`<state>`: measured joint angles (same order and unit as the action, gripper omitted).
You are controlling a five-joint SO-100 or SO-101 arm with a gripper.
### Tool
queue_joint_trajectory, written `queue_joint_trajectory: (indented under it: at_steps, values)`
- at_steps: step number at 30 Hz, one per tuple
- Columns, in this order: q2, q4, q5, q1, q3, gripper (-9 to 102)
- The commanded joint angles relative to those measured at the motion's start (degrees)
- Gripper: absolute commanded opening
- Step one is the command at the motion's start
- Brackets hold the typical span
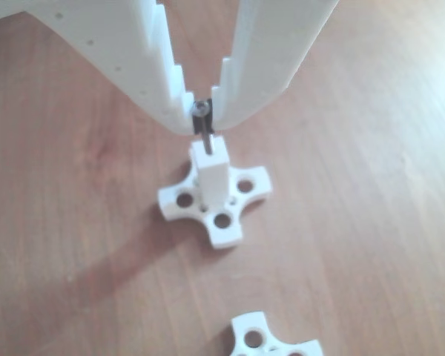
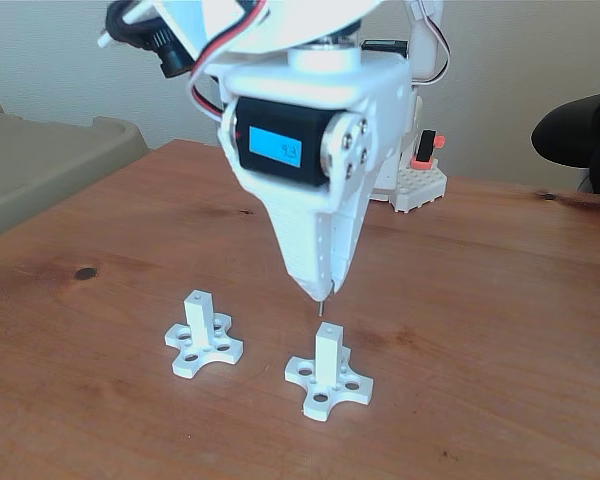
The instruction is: Grab the screw and set it in the hole.
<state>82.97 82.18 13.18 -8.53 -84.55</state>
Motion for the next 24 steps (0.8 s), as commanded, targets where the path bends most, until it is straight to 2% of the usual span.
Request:
queue_joint_trajectory:
  at_steps: [1,24]
  values:
    - [4.7,-0.3,0.6,-0.6,0.4,-4]
    - [3.8,-1.8,1.2,-1.6,-0.3,-4]
